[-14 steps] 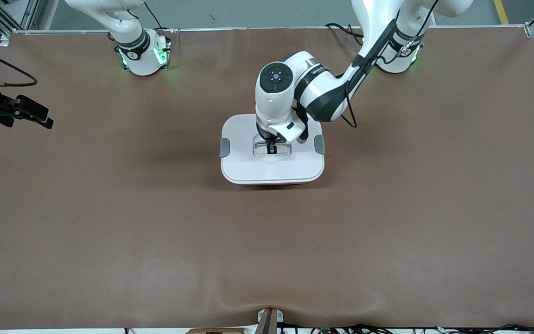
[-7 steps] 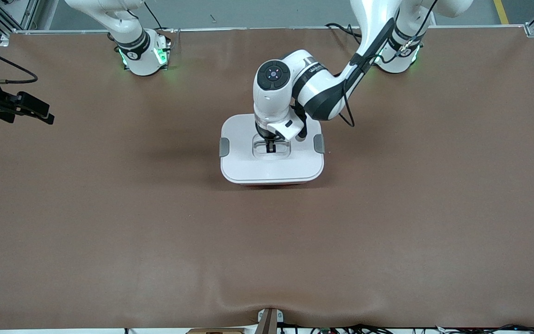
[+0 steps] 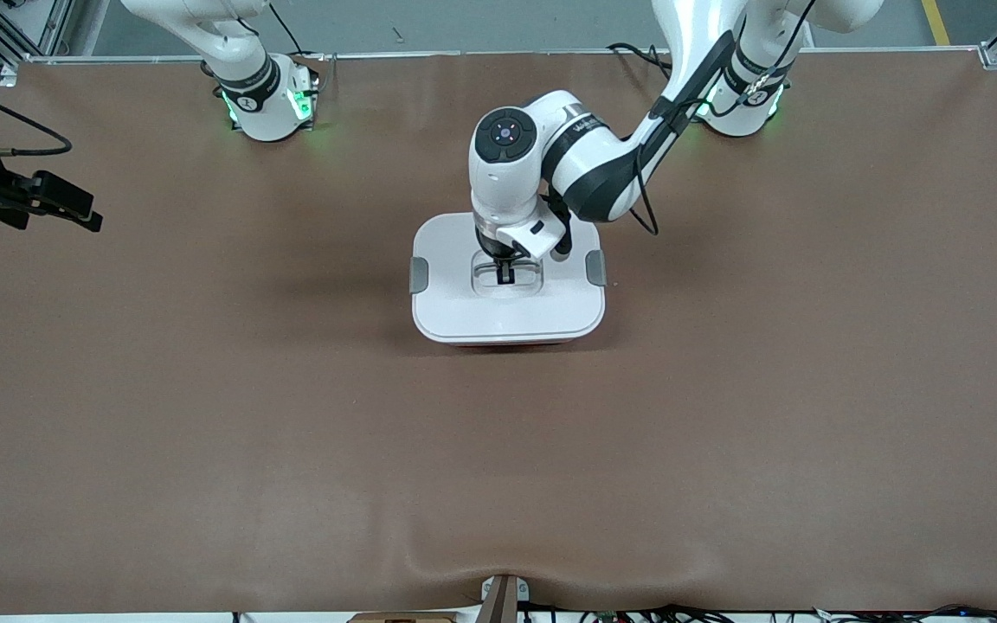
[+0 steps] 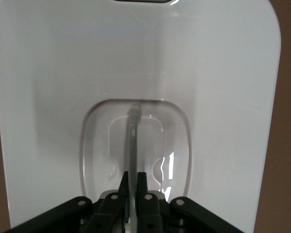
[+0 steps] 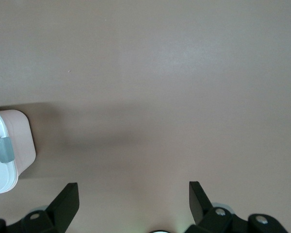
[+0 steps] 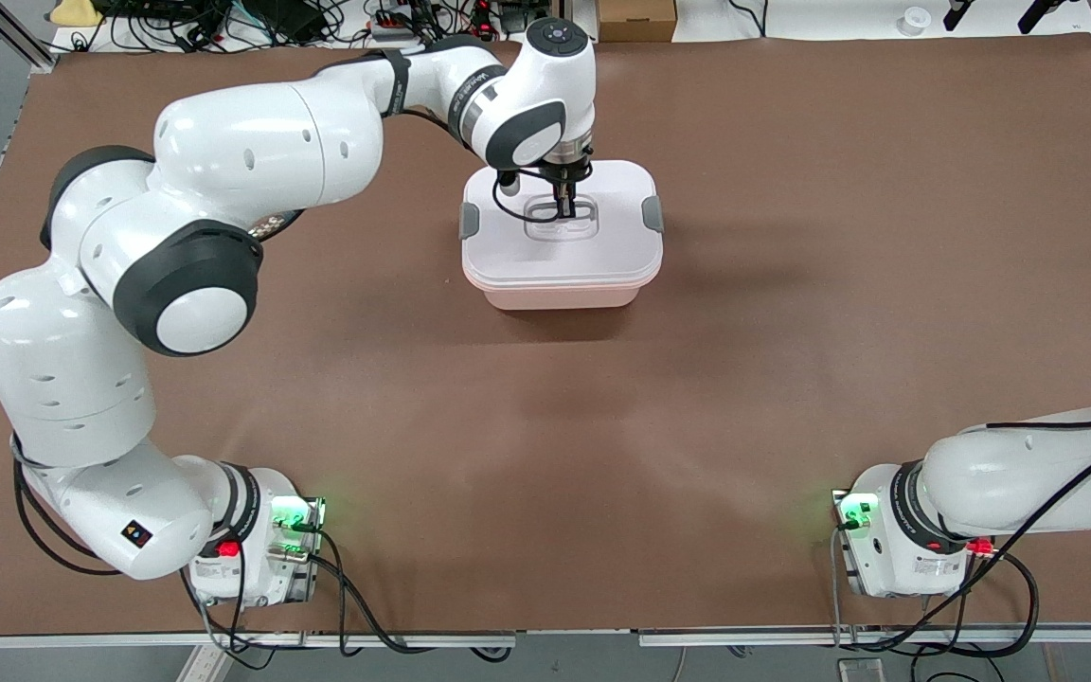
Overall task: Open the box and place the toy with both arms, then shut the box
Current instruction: 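Press the lid down onto the box with the left gripper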
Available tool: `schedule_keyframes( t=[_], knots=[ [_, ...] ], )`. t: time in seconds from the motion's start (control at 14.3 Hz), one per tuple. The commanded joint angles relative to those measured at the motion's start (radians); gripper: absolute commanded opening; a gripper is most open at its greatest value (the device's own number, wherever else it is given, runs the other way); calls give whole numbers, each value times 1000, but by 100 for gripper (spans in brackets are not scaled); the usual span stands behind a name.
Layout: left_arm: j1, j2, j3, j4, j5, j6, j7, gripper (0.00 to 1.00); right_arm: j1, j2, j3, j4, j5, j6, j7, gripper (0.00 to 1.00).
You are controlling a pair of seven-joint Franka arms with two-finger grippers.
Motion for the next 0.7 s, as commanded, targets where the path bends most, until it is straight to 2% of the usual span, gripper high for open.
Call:
schedule_keyframes(
  t=[0.0, 0.63],
  knots=[
    [-7, -16, 6, -7, 23, 0, -24, 0, 9, -1, 3, 6, -12, -9, -5, 100],
    [-9, -53, 4, -32, 24, -10, -45, 0, 6, -1, 3, 8, -11, -12, -5, 100]
  ],
)
